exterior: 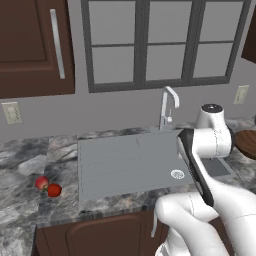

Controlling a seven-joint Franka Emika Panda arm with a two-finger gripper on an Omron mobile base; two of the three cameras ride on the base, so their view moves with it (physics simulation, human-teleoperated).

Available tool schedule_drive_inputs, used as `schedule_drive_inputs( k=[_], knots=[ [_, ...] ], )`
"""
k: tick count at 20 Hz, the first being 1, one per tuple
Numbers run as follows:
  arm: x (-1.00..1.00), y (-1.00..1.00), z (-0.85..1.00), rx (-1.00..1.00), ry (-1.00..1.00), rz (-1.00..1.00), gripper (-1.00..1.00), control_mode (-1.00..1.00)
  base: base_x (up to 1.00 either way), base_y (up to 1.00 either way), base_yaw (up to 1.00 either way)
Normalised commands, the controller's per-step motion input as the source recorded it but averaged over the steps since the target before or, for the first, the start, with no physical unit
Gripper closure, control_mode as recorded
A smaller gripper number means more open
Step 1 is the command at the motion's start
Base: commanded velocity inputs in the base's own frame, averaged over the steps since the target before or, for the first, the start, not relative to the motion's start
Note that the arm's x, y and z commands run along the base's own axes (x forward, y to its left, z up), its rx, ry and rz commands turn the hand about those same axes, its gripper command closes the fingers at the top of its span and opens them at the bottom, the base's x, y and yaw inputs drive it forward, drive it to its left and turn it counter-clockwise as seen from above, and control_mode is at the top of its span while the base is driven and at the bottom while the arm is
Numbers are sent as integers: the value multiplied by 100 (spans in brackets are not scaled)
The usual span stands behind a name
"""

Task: Remove the bell pepper and apple from the sink. Then move the bowl and cup from the counter to the sink for washing.

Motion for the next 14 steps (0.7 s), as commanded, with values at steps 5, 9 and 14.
schedule_drive_inputs(
  k=[5, 9, 14],
  knots=[
    [0, -41, 5, -6, 0, -1, -100, -100, 0, 0, 0],
    [2, -38, 3, -10, 0, 0, -100, -100, 0, 0, 0],
    [3, -38, 1, -12, 0, 0, -100, -100, 0, 0, 0]
  ],
)
